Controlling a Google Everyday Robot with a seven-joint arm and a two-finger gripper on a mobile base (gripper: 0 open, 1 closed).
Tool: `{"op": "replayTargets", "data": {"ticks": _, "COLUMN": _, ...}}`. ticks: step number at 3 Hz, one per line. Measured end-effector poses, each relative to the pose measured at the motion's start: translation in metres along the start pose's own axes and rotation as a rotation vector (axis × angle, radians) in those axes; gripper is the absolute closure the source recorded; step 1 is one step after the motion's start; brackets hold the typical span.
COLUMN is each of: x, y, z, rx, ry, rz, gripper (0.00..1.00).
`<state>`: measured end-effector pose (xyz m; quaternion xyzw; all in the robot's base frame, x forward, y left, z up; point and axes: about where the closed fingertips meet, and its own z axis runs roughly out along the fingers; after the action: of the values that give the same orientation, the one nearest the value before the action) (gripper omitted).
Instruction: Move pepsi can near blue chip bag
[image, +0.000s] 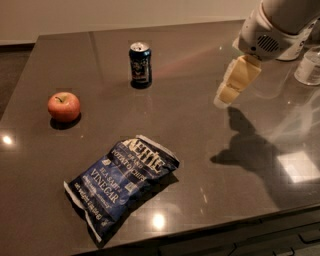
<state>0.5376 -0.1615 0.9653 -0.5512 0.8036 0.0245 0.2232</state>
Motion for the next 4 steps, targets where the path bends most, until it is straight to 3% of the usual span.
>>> {"op": "replayTargets", "data": {"ticks": 4, "x": -0.105, "y": -0.054, "z": 0.091, "rx": 0.012, "ry": -0.142, "rz": 0.143, "gripper": 0.0}}
